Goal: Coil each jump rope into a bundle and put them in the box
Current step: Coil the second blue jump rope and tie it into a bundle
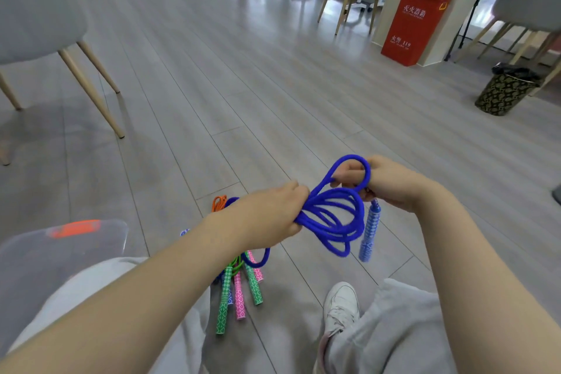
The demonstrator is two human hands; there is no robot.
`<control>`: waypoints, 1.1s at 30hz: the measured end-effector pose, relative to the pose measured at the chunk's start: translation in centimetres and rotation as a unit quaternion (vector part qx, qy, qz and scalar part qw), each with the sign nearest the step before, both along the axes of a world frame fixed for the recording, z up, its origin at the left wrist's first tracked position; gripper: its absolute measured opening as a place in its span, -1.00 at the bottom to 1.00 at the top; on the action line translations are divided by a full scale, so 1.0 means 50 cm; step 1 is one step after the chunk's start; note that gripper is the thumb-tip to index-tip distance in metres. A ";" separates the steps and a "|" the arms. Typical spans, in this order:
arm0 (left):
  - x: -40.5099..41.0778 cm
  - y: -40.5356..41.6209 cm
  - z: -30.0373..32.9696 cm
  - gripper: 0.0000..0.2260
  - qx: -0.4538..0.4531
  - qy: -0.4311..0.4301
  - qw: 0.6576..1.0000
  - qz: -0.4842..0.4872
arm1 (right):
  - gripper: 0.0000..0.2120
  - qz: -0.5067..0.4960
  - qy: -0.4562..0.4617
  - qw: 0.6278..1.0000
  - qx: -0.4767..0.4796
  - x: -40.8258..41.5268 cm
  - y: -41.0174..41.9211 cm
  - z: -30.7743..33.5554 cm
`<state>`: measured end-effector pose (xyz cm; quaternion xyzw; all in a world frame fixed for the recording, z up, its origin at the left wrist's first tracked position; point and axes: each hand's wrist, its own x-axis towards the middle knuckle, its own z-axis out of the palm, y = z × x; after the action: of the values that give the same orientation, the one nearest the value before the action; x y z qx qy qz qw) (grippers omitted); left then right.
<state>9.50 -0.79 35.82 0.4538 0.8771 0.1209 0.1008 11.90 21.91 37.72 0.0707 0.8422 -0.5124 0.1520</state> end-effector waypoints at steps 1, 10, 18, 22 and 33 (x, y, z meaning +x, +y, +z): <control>-0.003 0.001 -0.001 -0.78 0.028 0.011 0.999 0.012 | -0.72 -0.015 0.008 0.999 -0.027 -0.001 0.002 0.001; -0.022 0.000 -0.008 -0.86 0.053 0.032 0.996 0.071 | -0.38 -0.095 -0.028 0.991 -0.087 -0.018 0.003 0.005; 0.004 0.023 -0.008 -0.38 -0.054 0.226 0.971 -0.050 | -0.79 -0.100 -0.037 0.994 0.021 -0.002 0.006 0.019; -0.002 0.036 -0.036 -0.32 -0.074 0.230 0.970 0.043 | -0.78 -0.103 0.087 0.971 0.199 0.003 -0.065 0.049; -0.053 0.011 -0.036 -0.88 -0.095 0.139 0.967 0.190 | -0.70 -0.085 0.163 0.972 0.147 0.053 -0.226 0.033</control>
<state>6.83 -0.24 34.03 0.2794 0.9601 -0.0106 -0.0040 14.54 10.61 39.36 0.0790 0.9126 -0.3987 -0.0437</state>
